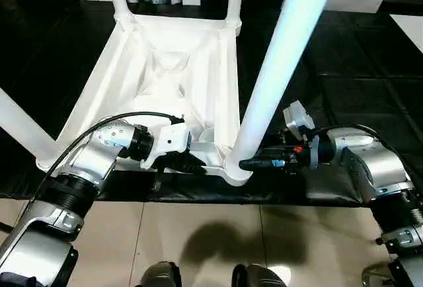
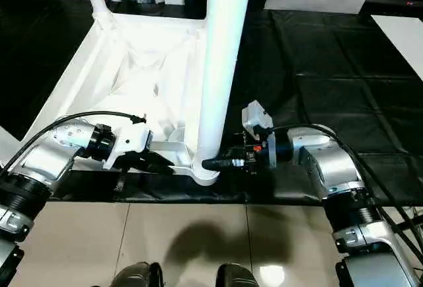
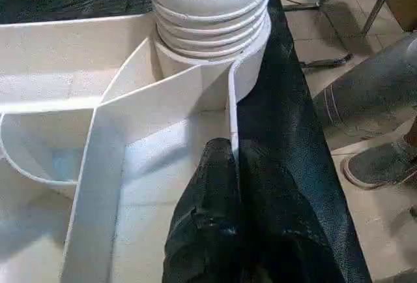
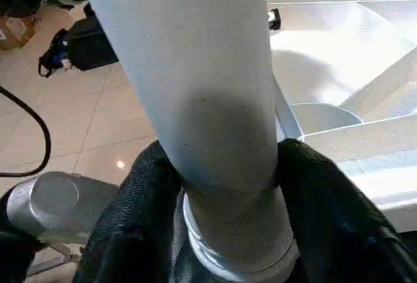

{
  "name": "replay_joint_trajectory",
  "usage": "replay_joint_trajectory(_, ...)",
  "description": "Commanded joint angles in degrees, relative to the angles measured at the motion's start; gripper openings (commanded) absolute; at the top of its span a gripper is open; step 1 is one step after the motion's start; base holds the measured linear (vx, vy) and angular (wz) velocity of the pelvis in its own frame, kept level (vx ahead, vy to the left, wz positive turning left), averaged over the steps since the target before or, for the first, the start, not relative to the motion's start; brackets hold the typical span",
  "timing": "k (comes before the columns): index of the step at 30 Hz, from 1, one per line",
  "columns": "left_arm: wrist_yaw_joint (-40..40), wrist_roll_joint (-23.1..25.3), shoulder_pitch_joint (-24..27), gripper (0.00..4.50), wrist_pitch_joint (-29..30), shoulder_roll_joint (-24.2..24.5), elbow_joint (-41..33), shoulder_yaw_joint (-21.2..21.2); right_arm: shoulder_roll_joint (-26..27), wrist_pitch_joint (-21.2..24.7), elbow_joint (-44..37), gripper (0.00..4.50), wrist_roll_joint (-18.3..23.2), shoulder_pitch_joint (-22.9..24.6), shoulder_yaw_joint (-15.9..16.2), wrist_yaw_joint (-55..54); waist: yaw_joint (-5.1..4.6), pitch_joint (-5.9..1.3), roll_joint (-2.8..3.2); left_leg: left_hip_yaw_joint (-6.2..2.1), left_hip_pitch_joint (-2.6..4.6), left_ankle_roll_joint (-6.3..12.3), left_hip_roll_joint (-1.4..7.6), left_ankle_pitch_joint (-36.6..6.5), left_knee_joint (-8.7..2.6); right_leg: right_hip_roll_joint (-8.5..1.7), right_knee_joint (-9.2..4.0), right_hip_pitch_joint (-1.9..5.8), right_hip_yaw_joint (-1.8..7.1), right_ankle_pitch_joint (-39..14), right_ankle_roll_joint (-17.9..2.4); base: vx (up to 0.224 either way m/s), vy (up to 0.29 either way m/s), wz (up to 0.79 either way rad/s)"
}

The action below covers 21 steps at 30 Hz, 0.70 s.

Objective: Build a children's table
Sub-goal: Rotate leg to tighten

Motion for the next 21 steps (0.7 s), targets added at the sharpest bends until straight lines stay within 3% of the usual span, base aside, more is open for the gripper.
replay_joint_trajectory(1,-0.4,0.8,0.6,0.00,0.7,0.3,-1.0,-0.6,0.5,0.0,-0.2,2.12,0.3,0.3,1.0,2.2,0.05,-3.39,0.05,-1.53,1.19,9.19,5.44,0.7,-4.33,-6.19,-3.01,2.91,3.26,4.0,-19.1,0.000,0.000,0.00)
replay_joint_trajectory(7,3.1,0.4,0.2,0.00,5.4,-1.4,-1.8,0.4,1.9,1.6,-3.5,1.98,-0.2,3.3,1.0,-2.1,0.32,-3.33,0.78,-1.54,1.30,8.21,5.56,0.3,-4.48,-6.15,-3.08,2.90,3.37,4.0,-19.3,0.000,0.000,0.00)
replay_joint_trajectory(10,8.1,0.8,-0.6,0.00,10.3,-3.6,-2.4,1.4,4.1,2.6,-6.9,1.97,-2.7,6.4,0.9,-10.8,0.40,-3.10,0.67,-1.58,1.34,6.96,5.64,-1.4,-4.86,-6.29,-3.52,2.82,3.50,1.3,-18.9,0.000,0.000,0.00)
replay_joint_trajectory(12,12.4,0.7,-1.1,0.00,13.5,-5.9,-3.1,2.5,7.9,4.1,-8.4,1.95,-5.3,8.1,-0.4,-21.2,0.29,-2.63,0.56,-1.69,1.55,3.73,5.38,-7.2,-5.51,-6.39,-4.79,2.63,3.70,-8.5,-17.3,0.000,0.000,0.00)
replay_joint_trajectory(15,16.2,1.1,-1.4,0.00,16.4,-8.1,-4.2,3.0,12.2,6.7,-9.7,1.93,-7.0,9.5,-1.9,-30.5,-0.34,-2.27,0.41,-2.17,1.14,0.85,5.00,-10.8,-6.17,-6.61,-5.60,3.03,3.72,-17.8,-14.2,0.000,0.000,0.00)
replay_joint_trajectory(16,17.1,1.2,-1.5,0.00,17.1,-8.8,-4.6,3.0,13.5,7.0,-10.0,1.93,-7.7,9.8,-2.2,-33.2,-0.65,-2.06,0.29,-2.31,1.04,0.15,4.95,-11.6,-6.51,-6.43,-6.03,2.96,3.66,-21.2,-12.3,0.000,0.000,0.00)
replay_joint_trajectory(17,19.2,1.6,-1.9,0.00,18.5,-10.3,-4.6,3.2,16.0,7.4,-10.0,1.92,-8.7,10.2,-2.9,-37.8,-0.79,-2.25,0.53,-2.32,1.36,-0.32,4.95,-11.7,-6.61,-6.51,-6.24,2.74,3.76,-22.0,-11.3,0.000,0.000,0.00)
replay_joint_trajectory(19,20.7,1.9,-2.1,0.00,19.5,-11.3,-4.6,3.3,17.7,7.7,-10.0,1.92,-9.2,10.5,-3.5,-40.8,-1.08,-2.36,0.33,-2.30,1.27,-0.15,4.86,-10.7,-6.69,-6.34,-6.30,2.77,3.77,-20.1,-11.1,0.000,0.000,0.00)
replay_joint_trajectory(20,27.8,3.5,-3.6,0.00,21.5,-15.2,-3.2,4.1,22.3,6.9,-8.4,1.92,-11.4,10.2,-4.4,-49.9,-1.15,-2.34,0.58,-2.08,1.57,0.36,4.80,-10.5,-6.55,-6.25,-6.37,2.45,3.92,-18.6,-11.5,0.000,0.000,0.00)
replay_joint_trajectory(21,28.2,3.6,-3.7,0.00,21.5,-15.5,-3.1,4.2,22.7,6.9,-8.3,1.92,-11.5,10.2,-4.6,-50.6,-1.41,-2.45,0.49,-1.78,1.66,0.29,4.75,-9.6,-6.41,-6.05,-6.30,2.21,3.98,-16.6,-12.1,0.000,0.000,0.00)
